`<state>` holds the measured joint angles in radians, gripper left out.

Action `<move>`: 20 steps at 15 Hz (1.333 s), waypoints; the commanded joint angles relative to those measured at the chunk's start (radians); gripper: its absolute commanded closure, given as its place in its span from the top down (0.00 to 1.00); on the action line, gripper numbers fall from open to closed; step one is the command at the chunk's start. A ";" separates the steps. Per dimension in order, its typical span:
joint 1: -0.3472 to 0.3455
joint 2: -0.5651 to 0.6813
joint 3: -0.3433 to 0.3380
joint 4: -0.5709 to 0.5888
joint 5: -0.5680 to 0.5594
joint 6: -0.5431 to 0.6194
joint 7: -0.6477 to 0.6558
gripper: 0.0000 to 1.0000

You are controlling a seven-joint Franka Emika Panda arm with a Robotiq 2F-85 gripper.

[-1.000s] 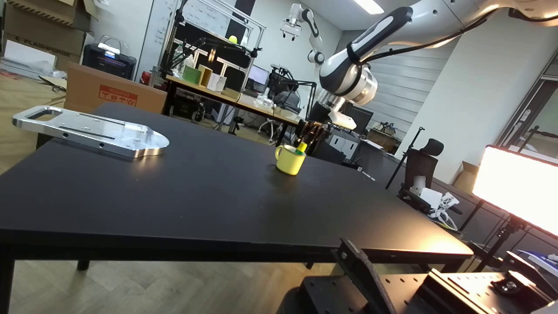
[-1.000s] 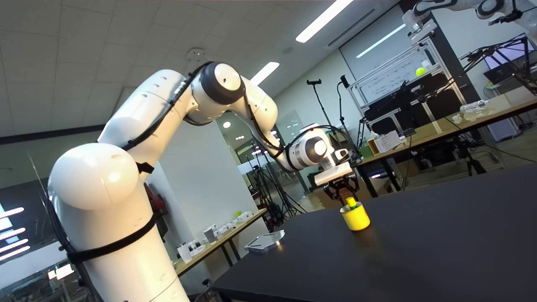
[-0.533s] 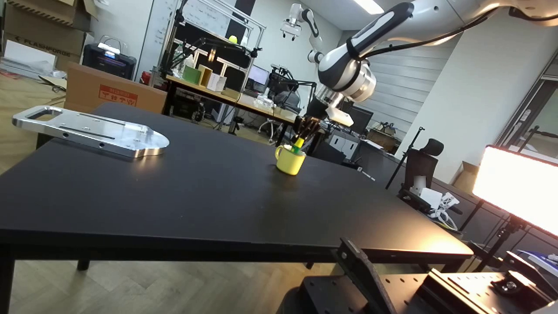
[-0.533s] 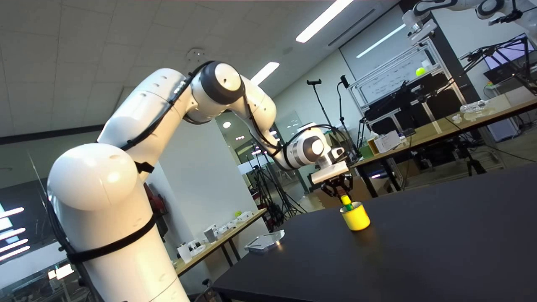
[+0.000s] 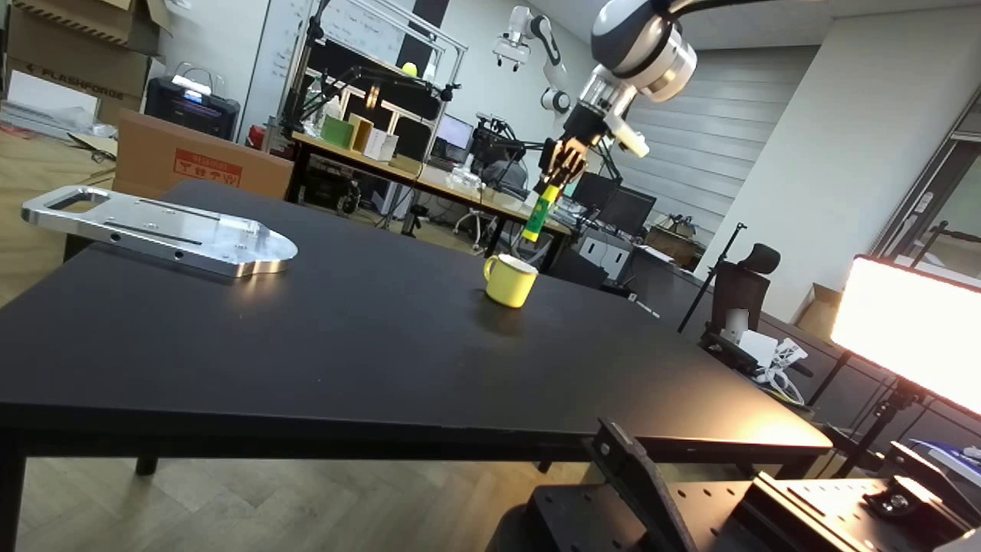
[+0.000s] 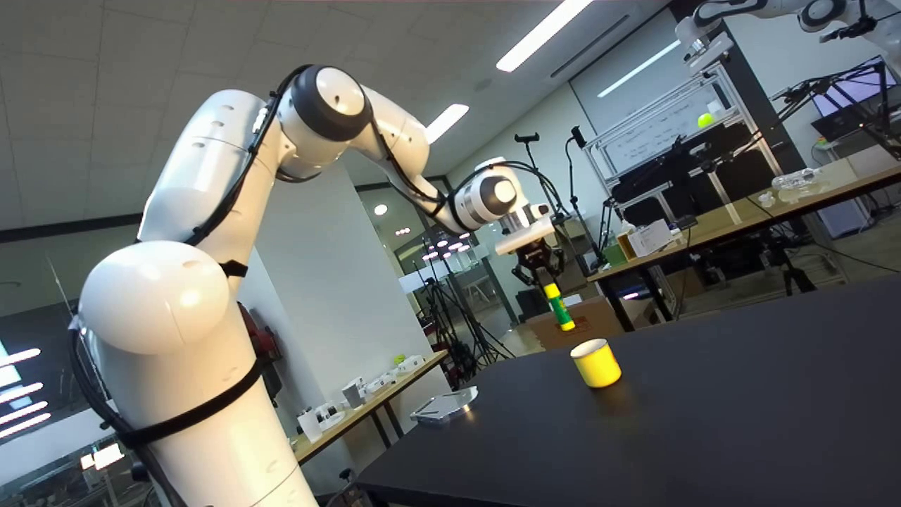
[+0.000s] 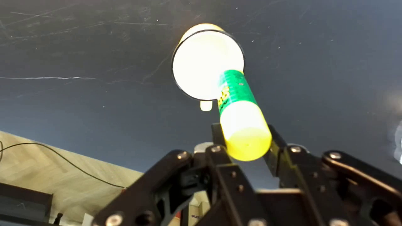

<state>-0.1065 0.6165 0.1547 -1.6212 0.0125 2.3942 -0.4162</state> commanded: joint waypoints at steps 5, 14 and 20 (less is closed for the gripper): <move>0.078 -0.160 0.041 -0.201 -0.012 -0.021 -0.099 0.09; 0.108 -0.133 0.128 -0.487 0.022 0.341 -0.136 0.09; 0.097 -0.083 0.119 -0.551 -0.033 0.489 -0.124 0.09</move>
<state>0.0113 0.5224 0.2679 -2.1368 0.0138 2.8294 -0.5492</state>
